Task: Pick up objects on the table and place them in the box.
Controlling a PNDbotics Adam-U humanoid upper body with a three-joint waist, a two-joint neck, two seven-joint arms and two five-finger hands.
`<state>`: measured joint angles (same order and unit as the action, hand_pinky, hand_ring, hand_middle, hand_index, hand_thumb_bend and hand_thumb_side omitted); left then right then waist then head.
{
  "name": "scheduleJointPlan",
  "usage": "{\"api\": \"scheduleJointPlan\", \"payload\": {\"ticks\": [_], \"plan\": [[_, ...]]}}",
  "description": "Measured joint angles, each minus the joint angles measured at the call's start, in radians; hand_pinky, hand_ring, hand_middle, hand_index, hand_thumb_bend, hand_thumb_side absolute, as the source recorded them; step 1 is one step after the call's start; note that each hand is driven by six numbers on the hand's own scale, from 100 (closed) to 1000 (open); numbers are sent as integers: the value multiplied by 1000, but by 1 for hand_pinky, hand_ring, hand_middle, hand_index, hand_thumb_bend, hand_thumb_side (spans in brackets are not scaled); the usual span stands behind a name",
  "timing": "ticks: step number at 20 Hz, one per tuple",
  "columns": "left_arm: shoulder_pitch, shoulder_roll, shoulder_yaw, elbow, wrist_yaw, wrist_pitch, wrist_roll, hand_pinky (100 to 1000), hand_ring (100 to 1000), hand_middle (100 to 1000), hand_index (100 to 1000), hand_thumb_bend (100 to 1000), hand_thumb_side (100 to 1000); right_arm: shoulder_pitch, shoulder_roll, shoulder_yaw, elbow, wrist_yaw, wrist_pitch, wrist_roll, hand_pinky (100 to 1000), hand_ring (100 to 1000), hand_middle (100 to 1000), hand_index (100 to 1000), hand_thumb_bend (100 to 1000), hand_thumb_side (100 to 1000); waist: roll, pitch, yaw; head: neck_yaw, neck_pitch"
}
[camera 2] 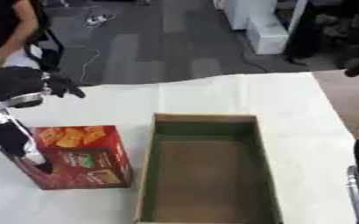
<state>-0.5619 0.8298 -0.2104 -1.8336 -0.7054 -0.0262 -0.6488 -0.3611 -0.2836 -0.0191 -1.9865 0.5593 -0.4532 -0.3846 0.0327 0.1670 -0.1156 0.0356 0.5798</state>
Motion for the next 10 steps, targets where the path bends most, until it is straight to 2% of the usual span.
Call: {"api": "scheduleJointPlan", "payload": {"ticks": [8, 9, 10], "plan": [[10, -18, -9, 2, 29, 41, -49, 640, 733, 797, 897, 977, 473, 0, 0, 0, 0, 0, 0, 0, 429, 624, 719, 810, 100, 868, 2, 1, -5, 0, 9], [12, -22, -12, 2, 29, 42, -55, 639, 734, 797, 896, 1000, 466, 0, 0, 0, 0, 0, 0, 0, 429, 623, 719, 810, 100, 868, 2, 1, -5, 0, 10], [16, -24, -14, 2, 28, 42, -61, 640, 734, 797, 897, 977, 474, 0, 0, 0, 0, 0, 0, 0, 429, 623, 719, 810, 100, 868, 3, 2, -6, 0, 13]]}}
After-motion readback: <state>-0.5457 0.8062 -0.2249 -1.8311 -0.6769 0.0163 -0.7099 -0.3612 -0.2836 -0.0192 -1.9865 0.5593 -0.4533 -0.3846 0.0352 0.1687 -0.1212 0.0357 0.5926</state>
